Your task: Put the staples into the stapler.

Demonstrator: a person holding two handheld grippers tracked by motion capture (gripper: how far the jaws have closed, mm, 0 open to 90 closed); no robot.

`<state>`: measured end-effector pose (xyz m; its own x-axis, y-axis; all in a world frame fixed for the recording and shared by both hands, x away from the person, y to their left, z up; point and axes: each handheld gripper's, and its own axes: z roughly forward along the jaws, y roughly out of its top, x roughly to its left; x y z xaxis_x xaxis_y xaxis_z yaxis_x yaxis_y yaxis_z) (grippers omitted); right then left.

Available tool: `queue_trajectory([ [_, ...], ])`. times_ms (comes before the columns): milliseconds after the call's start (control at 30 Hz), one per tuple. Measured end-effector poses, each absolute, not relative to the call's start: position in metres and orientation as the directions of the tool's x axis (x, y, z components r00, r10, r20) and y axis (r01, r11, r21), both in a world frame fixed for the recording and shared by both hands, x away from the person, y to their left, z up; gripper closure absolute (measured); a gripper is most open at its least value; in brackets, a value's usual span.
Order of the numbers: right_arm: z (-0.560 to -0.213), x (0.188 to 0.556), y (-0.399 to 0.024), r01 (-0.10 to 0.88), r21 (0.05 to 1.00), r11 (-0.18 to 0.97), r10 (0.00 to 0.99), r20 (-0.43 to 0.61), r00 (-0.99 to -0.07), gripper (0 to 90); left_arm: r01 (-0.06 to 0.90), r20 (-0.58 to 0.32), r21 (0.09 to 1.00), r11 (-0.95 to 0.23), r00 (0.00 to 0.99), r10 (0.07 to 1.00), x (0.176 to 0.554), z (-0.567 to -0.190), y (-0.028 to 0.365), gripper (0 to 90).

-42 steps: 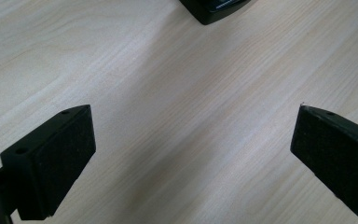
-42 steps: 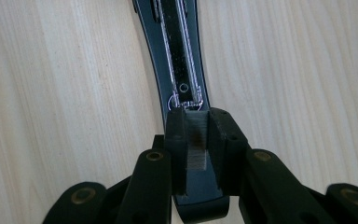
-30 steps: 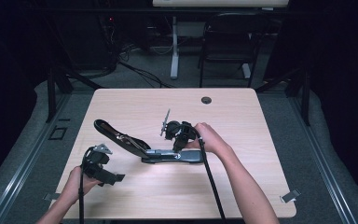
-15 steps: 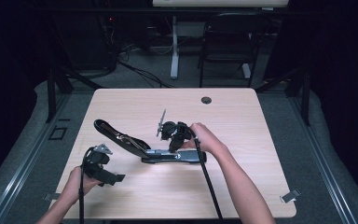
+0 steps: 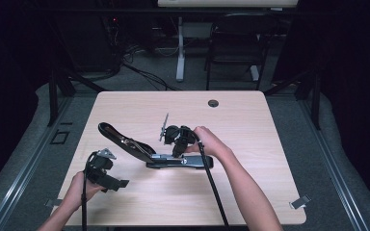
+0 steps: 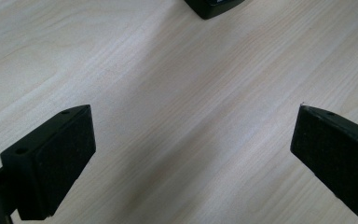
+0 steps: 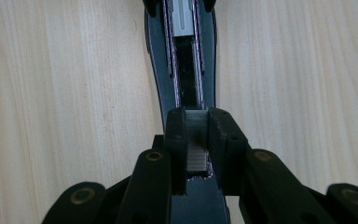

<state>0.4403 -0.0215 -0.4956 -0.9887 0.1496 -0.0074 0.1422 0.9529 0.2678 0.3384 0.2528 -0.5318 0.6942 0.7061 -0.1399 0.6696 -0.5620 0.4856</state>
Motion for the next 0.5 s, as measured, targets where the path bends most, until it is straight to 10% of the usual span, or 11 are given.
queue_trajectory([
  [500, -0.4972, 0.4434, -0.0217, 0.129, 0.257, 0.958, 0.133, 0.002, -0.991, 78.0, 0.669, -0.135, 0.482, -0.566, 0.695, 0.706, 0.3385, -0.5321, 0.2529, 0.1],
])
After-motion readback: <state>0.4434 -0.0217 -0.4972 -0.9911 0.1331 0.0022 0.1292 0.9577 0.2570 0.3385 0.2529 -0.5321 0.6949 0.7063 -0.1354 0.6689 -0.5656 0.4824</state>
